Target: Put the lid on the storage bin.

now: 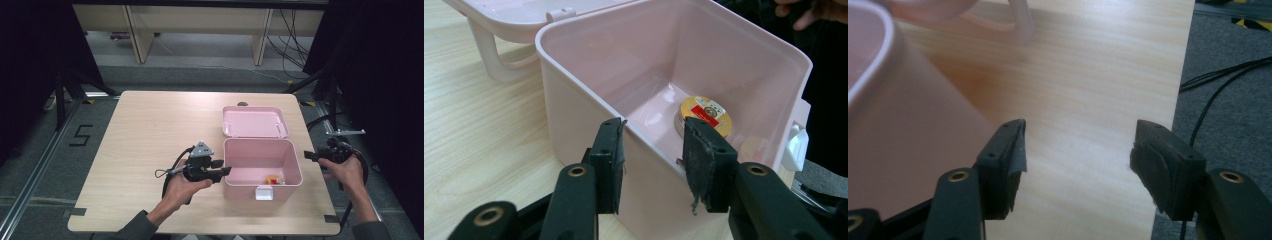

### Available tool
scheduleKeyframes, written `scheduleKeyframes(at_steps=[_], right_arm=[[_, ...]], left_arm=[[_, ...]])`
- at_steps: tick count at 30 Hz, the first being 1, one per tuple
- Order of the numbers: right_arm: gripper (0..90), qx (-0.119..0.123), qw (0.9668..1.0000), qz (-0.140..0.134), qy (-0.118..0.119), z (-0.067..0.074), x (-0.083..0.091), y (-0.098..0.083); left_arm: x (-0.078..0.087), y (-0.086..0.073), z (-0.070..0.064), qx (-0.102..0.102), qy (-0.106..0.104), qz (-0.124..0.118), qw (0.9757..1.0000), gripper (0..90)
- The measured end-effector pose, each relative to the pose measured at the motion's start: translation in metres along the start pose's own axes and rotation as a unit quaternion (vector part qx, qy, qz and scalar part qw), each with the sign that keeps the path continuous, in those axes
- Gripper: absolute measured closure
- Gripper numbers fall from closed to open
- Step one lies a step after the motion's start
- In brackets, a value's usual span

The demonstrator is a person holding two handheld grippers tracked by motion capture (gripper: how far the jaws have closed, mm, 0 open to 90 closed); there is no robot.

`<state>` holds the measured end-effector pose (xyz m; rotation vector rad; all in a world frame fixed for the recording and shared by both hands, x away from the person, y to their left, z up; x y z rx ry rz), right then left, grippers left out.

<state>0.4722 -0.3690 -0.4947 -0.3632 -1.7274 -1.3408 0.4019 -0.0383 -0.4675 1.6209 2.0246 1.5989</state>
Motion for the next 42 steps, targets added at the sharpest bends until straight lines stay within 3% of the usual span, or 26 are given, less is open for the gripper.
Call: scheduleKeyframes(at_steps=[1,2,3,5,8,9,10,12,13,14,15,16,17,18,19,21,22,24,25,27,28,29,30,31,32,42], right_arm=[[39.5,0.000,1.0000,0.000,0.000,0.000,0.000,0.000],[41.9,0.018,0.9998,0.005,-0.009,-0.006,-0.003,0.008],[42.7,-0.008,1.0000,0.001,0.005,-0.001,-0.004,0.012],[43.0,-0.009,0.9999,-0.005,-0.003,-0.004,-0.006,0.018],[46.4,-0.025,0.9996,0.011,0.000,-0.010,-0.006,0.032],[46.5,0.014,0.9998,0.009,0.007,-0.017,-0.008,0.035],[46.7,0.004,1.0000,0.001,0.006,-0.017,-0.009,0.041],[47.3,0.013,0.9997,-0.011,0.019,-0.017,-0.010,0.047],[47.4,-0.021,0.9996,-0.005,0.021,-0.011,-0.010,0.050],[47.4,-0.029,0.9994,-0.008,0.019,-0.011,-0.011,0.055],[47.6,-0.013,0.9996,-0.025,0.010,-0.014,-0.013,0.065],[47.7,-0.027,0.9989,-0.017,0.033,-0.009,-0.013,0.068],[48.2,-0.026,0.9989,-0.027,0.029,-0.010,-0.015,0.075],[48.2,-0.029,0.9987,-0.015,0.039,-0.008,-0.014,0.077],[48.6,-0.023,0.9989,-0.028,0.029,-0.010,-0.017,0.082],[48.9,-0.029,0.9992,-0.023,0.017,-0.010,-0.018,0.085],[49.2,-0.019,0.9983,-0.044,0.034,-0.009,-0.021,0.093],[49.6,-0.016,0.9983,-0.034,0.044,-0.007,-0.021,0.094],[51.1,0.008,0.9989,-0.034,0.031,-0.009,-0.024,0.100],[52.4,-0.007,0.9988,-0.028,0.040,-0.004,-0.026,0.103],[53.3,0.011,0.9990,-0.032,0.030,-0.007,-0.029,0.106],[54.5,-0.026,0.9989,-0.031,0.024,-0.002,-0.031,0.109],[54.5,-0.026,0.9989,-0.031,0.024,-0.002,-0.031,0.109],[56.2,-0.014,0.9990,-0.025,0.033,-0.002,-0.031,0.109],[57.2,-0.001,0.9995,-0.018,0.026,-0.004,-0.032,0.111],[67.9,-0.002,0.9994,-0.021,0.028,0.001,-0.052,0.124]], left_arm=[[0.000,0.000,0.000,0.000,0.000,0.000,1.0000,60.1],[0.000,0.000,0.000,-0.002,0.002,-0.002,1.0000,60.3],[0.000,0.000,-0.001,-0.004,-0.003,-0.002,1.0000,60.6],[0.000,0.000,-0.001,-0.005,0.002,-0.002,1.0000,61.1],[0.000,0.000,0.000,0.000,0.001,-0.001,1.0000,61.3],[0.000,0.000,0.000,0.003,0.002,-0.002,1.0000,61.5],[0.000,0.000,0.000,0.005,0.002,-0.003,1.0000,61.5],[0.000,0.000,0.000,0.005,0.002,-0.003,1.0000,61.6],[0.000,0.000,0.000,0.005,0.002,-0.003,1.0000,61.6],[0.000,0.000,0.000,0.005,0.003,-0.003,1.0000,61.5],[0.000,0.000,0.000,0.006,0.004,-0.003,1.0000,61.6],[0.000,0.000,0.000,0.005,0.005,-0.004,1.0000,61.6],[0.000,0.000,0.000,0.006,0.005,-0.004,1.0000,61.6],[0.000,0.000,0.000,0.006,0.005,-0.004,1.0000,61.6],[0.000,0.000,0.000,0.006,0.006,-0.004,1.0000,61.6],[0.000,0.000,0.000,0.006,0.006,-0.004,1.0000,61.6],[0.000,0.000,0.000,0.006,0.006,-0.004,1.0000,61.7],[0.000,0.000,0.000,0.006,0.006,-0.004,1.0000,61.7],[0.000,0.000,0.000,0.006,0.006,-0.006,1.0000,61.8],[0.000,0.000,-0.001,0.006,0.004,-0.005,1.0000,61.9],[0.000,0.000,-0.001,0.006,0.004,-0.005,1.0000,61.9],[0.000,0.000,-0.001,0.007,0.003,-0.005,1.0000,62.0],[0.000,0.000,-0.001,0.007,0.003,-0.005,1.0000,62.0],[0.000,0.000,-0.001,0.007,0.004,-0.005,1.0000,62.0],[0.000,0.000,-0.001,0.007,0.004,-0.005,1.0000,62.0],[0.000,0.000,-0.001,0.008,0.002,-0.005,1.0000,62.1]])
Point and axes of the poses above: each handheld gripper's, and its own axes: x roughly backward along the jaws, y roughly out of its top, z roughly to its left, the point moved 9 cm from there along -x, roughly forward along the jaws, and after that the axes turned 13 degrees about x, right-handed, at the moved point
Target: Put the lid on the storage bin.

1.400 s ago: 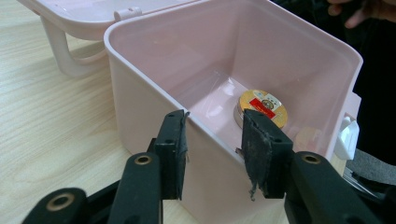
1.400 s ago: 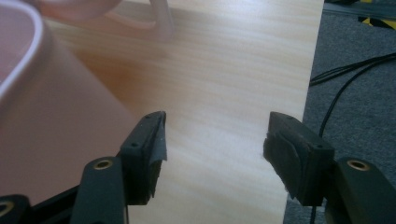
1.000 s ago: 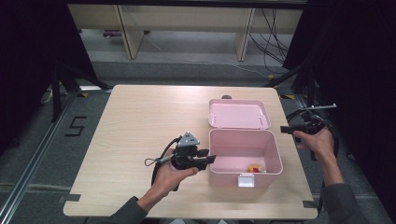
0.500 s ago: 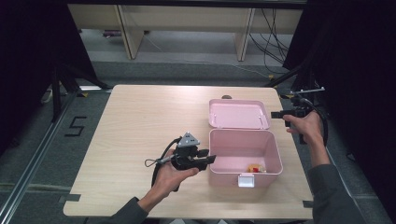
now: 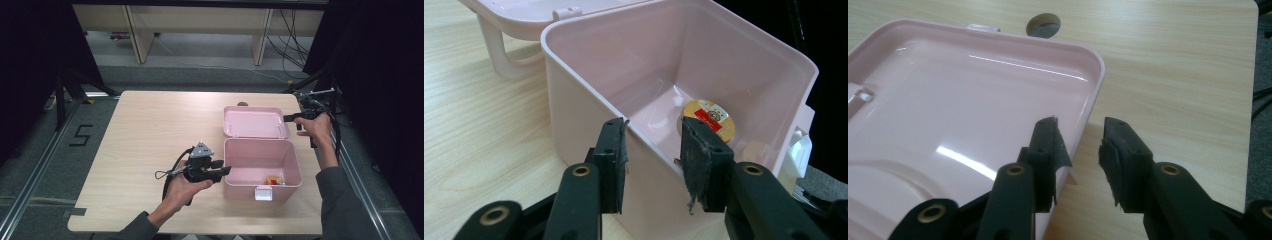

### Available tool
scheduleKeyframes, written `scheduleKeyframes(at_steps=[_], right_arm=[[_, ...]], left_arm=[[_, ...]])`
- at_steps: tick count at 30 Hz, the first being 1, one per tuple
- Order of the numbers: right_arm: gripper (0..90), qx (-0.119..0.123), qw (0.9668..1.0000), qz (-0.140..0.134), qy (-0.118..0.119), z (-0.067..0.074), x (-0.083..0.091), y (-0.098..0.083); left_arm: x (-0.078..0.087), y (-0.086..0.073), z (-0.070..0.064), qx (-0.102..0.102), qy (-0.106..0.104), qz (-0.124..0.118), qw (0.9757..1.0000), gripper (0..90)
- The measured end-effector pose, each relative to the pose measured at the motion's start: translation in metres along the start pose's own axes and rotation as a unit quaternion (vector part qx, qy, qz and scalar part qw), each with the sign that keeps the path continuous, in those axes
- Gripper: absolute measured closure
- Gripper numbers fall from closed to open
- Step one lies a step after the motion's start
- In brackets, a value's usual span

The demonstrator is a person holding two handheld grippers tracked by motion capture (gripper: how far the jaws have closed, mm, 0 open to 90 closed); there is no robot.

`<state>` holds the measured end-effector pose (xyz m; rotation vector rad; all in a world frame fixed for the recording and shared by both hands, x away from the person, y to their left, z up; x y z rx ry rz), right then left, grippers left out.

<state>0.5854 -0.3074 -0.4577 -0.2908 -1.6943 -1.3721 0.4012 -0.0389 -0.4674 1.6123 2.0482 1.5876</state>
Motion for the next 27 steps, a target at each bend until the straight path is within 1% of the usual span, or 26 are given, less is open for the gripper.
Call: scheduleKeyframes(at_steps=[1,2,3,4,5,6,7,8,9,10,11,12,13,14,15,16,17,20,21,22,23,25,26,27], right_arm=[[68.9,-0.014,0.9999,0.001,-0.004,0.001,-0.003,0.001],[69.7,-0.025,0.9996,0.009,0.005,0.002,-0.006,0.000],[70.9,-0.021,0.9996,0.020,-0.002,0.000,-0.006,0.000],[70.9,-0.021,0.9996,0.020,-0.002,0.000,-0.006,0.000],[71.8,-0.015,0.9997,0.020,-0.007,-0.002,-0.008,0.000],[72.7,-0.023,0.9994,0.025,0.002,0.000,-0.011,0.001],[72.7,-0.023,0.9994,0.025,0.002,0.000,-0.011,0.001],[72.7,-0.009,0.9996,0.026,-0.007,-0.003,-0.013,0.001],[72.7,-0.012,0.9996,0.026,-0.009,-0.003,-0.014,0.002],[74.6,-0.008,0.9997,0.022,-0.009,-0.003,-0.017,0.005],[75.2,-0.016,0.9994,0.030,-0.001,0.000,-0.017,0.005],[75.2,-0.016,0.9994,0.030,-0.001,0.000,-0.017,0.005],[76.0,-0.022,0.9992,0.035,-0.002,0.001,-0.017,0.005],[76.4,-0.009,0.9994,0.033,-0.007,-0.001,-0.018,0.006],[76.6,-0.015,0.9996,0.022,-0.012,-0.001,-0.021,0.008],[76.8,-0.006,0.9996,0.014,-0.023,-0.004,-0.023,0.009],[77.8,-0.013,0.9990,0.041,-0.010,-0.003,-0.020,0.007],[78.2,-0.017,0.9988,0.042,-0.017,-0.004,-0.022,0.008],[78.3,-0.033,0.9982,0.049,-0.012,-0.001,-0.023,0.008],[78.3,-0.033,0.9982,0.049,-0.012,-0.001,-0.023,0.008],[78.3,-0.019,0.9985,0.048,-0.019,-0.004,-0.024,0.008],[78.8,-0.024,0.9981,0.053,-0.022,-0.004,-0.024,0.008],[79.3,-0.020,0.9977,0.059,-0.027,-0.004,-0.026,0.008],[79.3,-0.020,0.9977,0.059,-0.027,-0.004,-0.026,0.008]], left_arm=[[0.000,0.000,0.000,0.000,0.000,0.000,1.0000,62.1],[0.000,0.000,0.000,0.002,0.001,0.000,1.0000,62.1],[0.000,0.000,0.000,0.002,0.001,-0.001,1.0000,62.1],[0.000,0.000,0.000,0.002,0.001,-0.001,1.0000,62.1],[0.000,0.000,0.000,0.002,0.001,-0.001,1.0000,62.1],[0.000,0.000,0.000,0.002,0.001,-0.001,1.0000,62.1],[0.000,0.000,0.000,0.002,0.001,-0.001,1.0000,62.1],[0.000,0.000,0.000,0.002,0.001,-0.001,1.0000,62.1],[0.000,0.000,0.000,0.002,0.001,-0.001,1.0000,62.1],[0.000,0.000,0.000,0.001,0.001,-0.001,1.0000,62.1],[0.000,0.000,0.000,0.001,0.001,-0.001,1.0000,62.2],[0.000,0.000,0.000,0.001,0.003,-0.002,1.0000,62.2],[0.000,0.000,0.000,0.001,0.003,-0.002,1.0000,62.2],[0.000,0.000,0.000,0.001,0.003,-0.002,1.0000,62.2],[0.000,0.000,0.000,0.001,0.003,-0.001,1.0000,62.2],[0.000,0.000,0.000,0.001,0.004,-0.001,1.0000,62.3],[0.001,0.000,0.000,-0.001,0.006,-0.001,1.0000,62.4],[0.001,0.000,0.000,-0.002,0.008,-0.002,1.0000,62.7],[0.001,0.000,0.000,-0.002,0.006,-0.002,1.0000,63.1],[0.001,0.000,0.000,-0.002,0.006,-0.002,1.0000,63.3],[0.001,0.000,0.000,-0.002,0.007,-0.003,1.0000,63.3],[0.001,0.000,-0.001,-0.002,0.005,-0.002,1.0000,63.5],[0.001,0.000,-0.001,-0.003,0.005,-0.002,1.0000,63.5],[0.001,-0.001,-0.001,-0.002,0.005,-0.002,1.0000,63.5]])
Point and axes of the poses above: each handheld gripper's, and its own axes: x roughly backward along the jaws, y roughly out of its top, z roughly to its left, the point moved 9 cm from there along -x, roughly forward along the jaws, and after that the axes turned 13 degrees about x, right-handed, at the moved point
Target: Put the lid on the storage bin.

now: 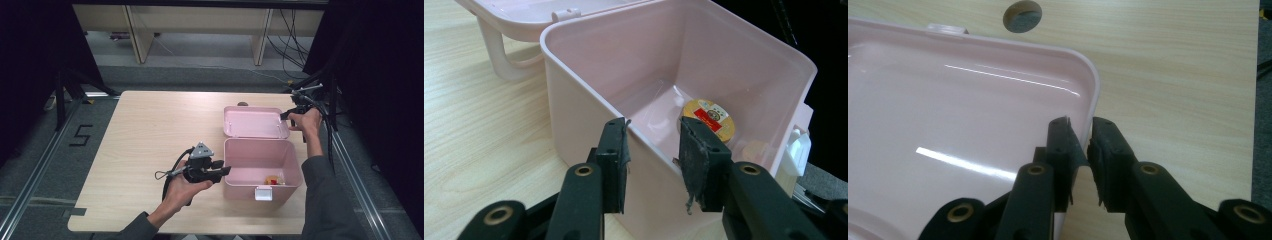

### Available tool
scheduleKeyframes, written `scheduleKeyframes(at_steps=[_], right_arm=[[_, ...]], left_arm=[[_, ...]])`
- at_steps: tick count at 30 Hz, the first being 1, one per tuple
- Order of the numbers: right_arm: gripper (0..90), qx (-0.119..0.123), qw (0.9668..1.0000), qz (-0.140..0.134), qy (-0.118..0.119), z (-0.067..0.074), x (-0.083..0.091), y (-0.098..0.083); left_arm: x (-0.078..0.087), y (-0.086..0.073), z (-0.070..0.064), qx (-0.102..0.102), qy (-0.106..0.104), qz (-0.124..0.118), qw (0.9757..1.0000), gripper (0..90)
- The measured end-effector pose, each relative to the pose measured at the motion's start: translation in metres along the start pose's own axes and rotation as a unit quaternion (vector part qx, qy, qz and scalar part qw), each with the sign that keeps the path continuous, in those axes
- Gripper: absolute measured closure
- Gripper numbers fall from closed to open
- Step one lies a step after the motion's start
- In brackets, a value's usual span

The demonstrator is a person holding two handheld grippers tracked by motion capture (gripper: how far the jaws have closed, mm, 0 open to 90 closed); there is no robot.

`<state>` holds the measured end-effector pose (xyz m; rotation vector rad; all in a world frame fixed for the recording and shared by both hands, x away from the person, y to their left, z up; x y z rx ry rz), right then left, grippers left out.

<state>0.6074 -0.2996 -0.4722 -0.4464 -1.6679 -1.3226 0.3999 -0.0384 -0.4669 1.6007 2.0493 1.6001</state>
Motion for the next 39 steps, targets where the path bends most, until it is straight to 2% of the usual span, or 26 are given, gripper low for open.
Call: scheduleKeyframes(at_steps=[1,2,3,5,6,10,13,17,19,20,22,23,24,28,29,31,32,35,38,39], right_arm=[[79.9,0.004,1.0000,0.003,-0.003,-0.001,0.000,0.000],[80.3,-0.020,0.9998,0.008,0.003,0.003,-0.001,-0.001],[80.6,-0.024,0.9997,0.008,0.002,0.004,-0.002,-0.001],[81.1,-0.021,0.9997,0.006,-0.003,0.003,-0.003,0.000],[81.4,-0.009,0.9999,0.007,-0.008,0.001,-0.002,0.000],[82.8,-0.022,0.9996,0.007,-0.014,0.002,-0.002,0.001],[84.4,-0.016,0.9995,0.002,-0.025,0.003,-0.001,0.005],[85.1,-0.022,0.9994,0.000,-0.028,0.005,0.001,0.008],[85.6,-0.049,0.9985,-0.002,-0.025,0.010,0.002,0.010],[85.7,-0.059,0.9979,0.008,-0.025,0.012,0.005,0.010],[86.0,-0.016,0.9993,-0.007,-0.034,0.006,0.007,0.013],[86.0,-0.016,0.9993,-0.007,-0.034,0.006,0.007,0.013],[86.4,-0.037,0.9988,-0.008,-0.030,0.010,0.010,0.014],[87.0,-0.019,0.9991,-0.018,-0.034,0.006,0.015,0.015],[87.0,-0.019,0.9991,-0.018,-0.034,0.006,0.015,0.015],[87.5,-0.034,0.9986,-0.024,-0.034,0.009,0.018,0.016],[87.6,-0.021,0.9988,-0.029,-0.034,0.008,0.019,0.017],[87.7,-0.025,0.9986,-0.032,-0.032,0.008,0.020,0.017],[87.7,-0.019,0.9987,-0.031,-0.035,0.006,0.017,0.017],[87.7,-0.028,0.9989,-0.022,-0.031,0.008,0.016,0.015]], left_arm=[[0.000,0.000,0.000,0.000,0.000,0.000,1.0000,63.6],[0.000,0.000,0.000,0.000,0.001,-0.001,1.0000,63.7],[0.000,0.000,0.000,-0.001,0.001,-0.001,1.0000,63.8],[0.000,0.000,0.000,-0.003,-0.001,-0.003,1.0000,63.8],[0.000,0.000,0.000,-0.003,0.000,-0.003,1.0000,63.9],[0.000,-0.001,-0.001,-0.004,0.001,-0.001,1.0000,63.9],[-0.001,-0.001,-0.001,-0.004,0.002,-0.004,1.0000,63.8],[0.000,-0.001,-0.002,-0.004,0.000,-0.003,1.0000,63.7],[0.000,-0.001,-0.002,-0.004,0.000,-0.004,1.0000,63.7],[-0.001,-0.001,-0.002,-0.004,0.000,-0.004,1.0000,63.7],[-0.001,-0.001,-0.002,-0.003,0.000,-0.005,1.0000,63.6],[-0.001,-0.001,-0.002,-0.003,0.000,-0.005,1.0000,63.6],[-0.001,-0.001,-0.002,-0.003,0.000,-0.006,1.0000,63.6],[-0.001,-0.001,-0.003,-0.003,0.000,-0.008,1.0000,63.7],[-0.001,-0.001,-0.003,-0.003,0.000,-0.008,1.0000,63.6],[-0.002,-0.001,-0.003,-0.002,-0.001,-0.008,1.0000,63.6],[-0.002,-0.001,-0.003,-0.002,0.000,-0.008,1.0000,63.6],[-0.002,-0.001,-0.003,-0.001,0.000,-0.009,1.0000,63.6],[-0.002,-0.001,-0.003,-0.001,0.000,-0.010,1.0000,63.7],[-0.002,-0.001,-0.003,-0.001,0.001,-0.010,1.0000,63.7]])
Point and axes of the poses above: each handheld gripper's, and its own axes: x roughly backward along the jaws, y roughly out of its top, z roughly to its left, the point moved 9 cm from there along -x, roughly forward along the jaws, and after that the axes turned 13 degrees about x, right-handed, at the moved point
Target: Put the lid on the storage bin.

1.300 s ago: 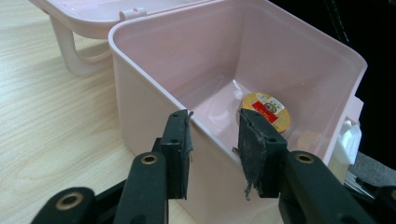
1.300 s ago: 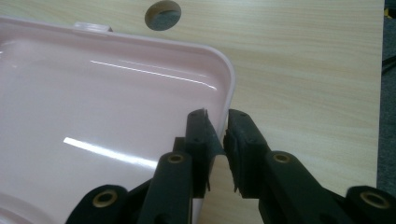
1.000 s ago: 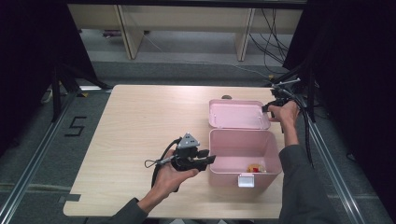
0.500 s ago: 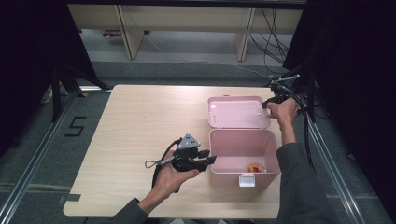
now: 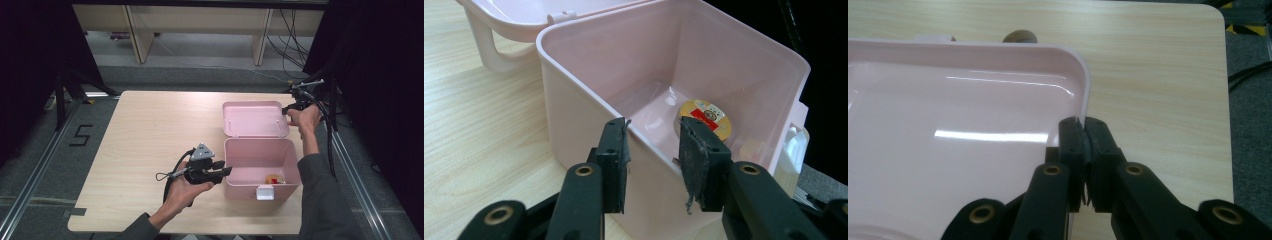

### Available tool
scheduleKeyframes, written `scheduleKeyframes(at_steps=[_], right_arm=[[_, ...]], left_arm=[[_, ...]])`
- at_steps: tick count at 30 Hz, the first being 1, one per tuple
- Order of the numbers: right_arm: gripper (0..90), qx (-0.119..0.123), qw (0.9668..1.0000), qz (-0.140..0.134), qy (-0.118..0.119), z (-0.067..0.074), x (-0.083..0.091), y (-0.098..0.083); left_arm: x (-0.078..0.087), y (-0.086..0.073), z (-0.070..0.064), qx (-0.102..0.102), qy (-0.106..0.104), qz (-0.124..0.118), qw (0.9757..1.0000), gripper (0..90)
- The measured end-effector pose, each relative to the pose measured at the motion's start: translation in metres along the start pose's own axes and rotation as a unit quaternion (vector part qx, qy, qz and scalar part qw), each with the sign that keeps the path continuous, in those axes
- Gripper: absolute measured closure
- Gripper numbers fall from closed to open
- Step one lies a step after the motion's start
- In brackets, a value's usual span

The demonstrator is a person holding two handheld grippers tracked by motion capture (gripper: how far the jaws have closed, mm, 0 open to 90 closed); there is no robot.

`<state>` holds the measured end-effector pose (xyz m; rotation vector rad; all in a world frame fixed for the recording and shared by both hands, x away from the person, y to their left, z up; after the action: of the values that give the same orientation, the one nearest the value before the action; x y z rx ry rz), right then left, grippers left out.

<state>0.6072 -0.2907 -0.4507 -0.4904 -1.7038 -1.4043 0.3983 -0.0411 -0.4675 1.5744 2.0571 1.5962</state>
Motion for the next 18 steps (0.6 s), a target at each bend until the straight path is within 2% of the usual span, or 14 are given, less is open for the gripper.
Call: scheduleKeyframes(at_steps=[1,3,4,10,12,15,17,18], right_arm=[[87.7,0.009,0.9999,-0.004,-0.004,-0.002,-0.002,0.001],[87.7,0.007,0.9999,-0.007,-0.003,-0.001,-0.003,0.001],[87.7,0.015,0.9999,0.001,-0.005,-0.002,-0.006,0.000],[87.4,0.010,0.9998,0.014,-0.005,0.000,-0.012,-0.003],[87.2,0.000,0.9998,0.020,-0.001,0.001,-0.013,-0.004],[86.5,0.006,0.9997,0.022,-0.007,-0.002,-0.016,-0.006],[86.0,0.003,0.9997,0.022,-0.003,-0.001,-0.017,-0.006],[85.1,0.018,0.9996,0.019,-0.004,-0.004,-0.018,-0.006]], left_arm=[[0.000,0.000,0.000,0.000,-0.001,0.000,1.0000,63.6],[0.000,0.000,0.000,0.001,0.000,0.000,1.0000,63.6],[0.000,0.000,0.000,0.000,0.000,0.000,1.0000,63.6],[0.000,0.000,0.000,0.001,0.000,-0.001,1.0000,63.6],[0.000,0.000,0.000,0.001,0.003,-0.003,1.0000,63.6],[0.000,0.000,0.000,0.002,0.001,-0.001,1.0000,63.6],[0.000,0.000,0.000,0.001,0.003,-0.002,1.0000,63.6],[0.000,0.000,0.000,0.002,0.003,-0.003,1.0000,63.6]])
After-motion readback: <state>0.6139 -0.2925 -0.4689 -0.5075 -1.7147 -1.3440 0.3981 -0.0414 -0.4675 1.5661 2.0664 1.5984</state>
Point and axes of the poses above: each handheld gripper's, and its own axes: x roughly backward along the jaws, y roughly out of its top, z roughly to its left, the point moved 9 cm from there along -x, roughly forward along the jaws, and after that the axes turned 13 degrees about x, right-handed, at the moved point
